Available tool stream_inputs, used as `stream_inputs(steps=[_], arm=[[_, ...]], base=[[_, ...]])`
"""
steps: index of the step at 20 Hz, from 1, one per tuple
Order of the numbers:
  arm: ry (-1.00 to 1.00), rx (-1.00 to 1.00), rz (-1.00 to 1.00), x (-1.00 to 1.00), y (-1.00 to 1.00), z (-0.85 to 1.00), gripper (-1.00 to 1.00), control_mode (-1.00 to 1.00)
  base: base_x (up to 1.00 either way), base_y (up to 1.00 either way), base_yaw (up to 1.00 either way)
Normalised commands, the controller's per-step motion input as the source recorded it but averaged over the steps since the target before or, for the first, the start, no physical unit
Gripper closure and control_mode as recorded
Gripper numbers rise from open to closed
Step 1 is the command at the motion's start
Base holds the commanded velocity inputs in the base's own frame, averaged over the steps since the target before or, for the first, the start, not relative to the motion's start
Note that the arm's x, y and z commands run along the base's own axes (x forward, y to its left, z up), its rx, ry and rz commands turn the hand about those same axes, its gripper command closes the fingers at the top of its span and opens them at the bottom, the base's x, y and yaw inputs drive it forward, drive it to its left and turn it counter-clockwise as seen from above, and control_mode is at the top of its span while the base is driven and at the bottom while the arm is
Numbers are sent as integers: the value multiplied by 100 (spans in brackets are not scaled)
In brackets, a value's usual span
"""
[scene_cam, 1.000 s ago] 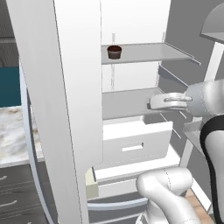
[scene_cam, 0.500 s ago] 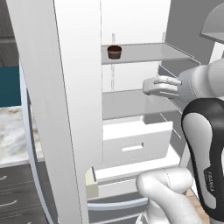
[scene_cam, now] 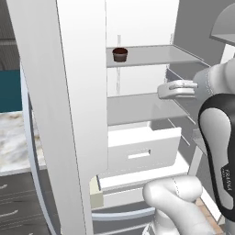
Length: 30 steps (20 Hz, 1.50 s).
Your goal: Take the cupcakes from the fridge and place them on the empty tray on the dining counter.
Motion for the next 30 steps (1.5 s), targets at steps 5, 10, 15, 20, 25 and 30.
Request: stream_inputs(steps=[5,10,15,20,25,30], arm=[[-8,-29,13,3,0,9,-100,-100],[-11,-23,-3,5,1,1,-100,-100],[-12,-3,-7,0,0,14,-100,-100],[-4,1,0,0,0,18,-100,-100],[0,8,0,0,0,14,-100,-100],[1,11,0,0,0,1,-100,-100]], base=[[0,0,0],[0,0,0],[0,0,0],[0,0,0],[0,0,0],[0,0,0]])
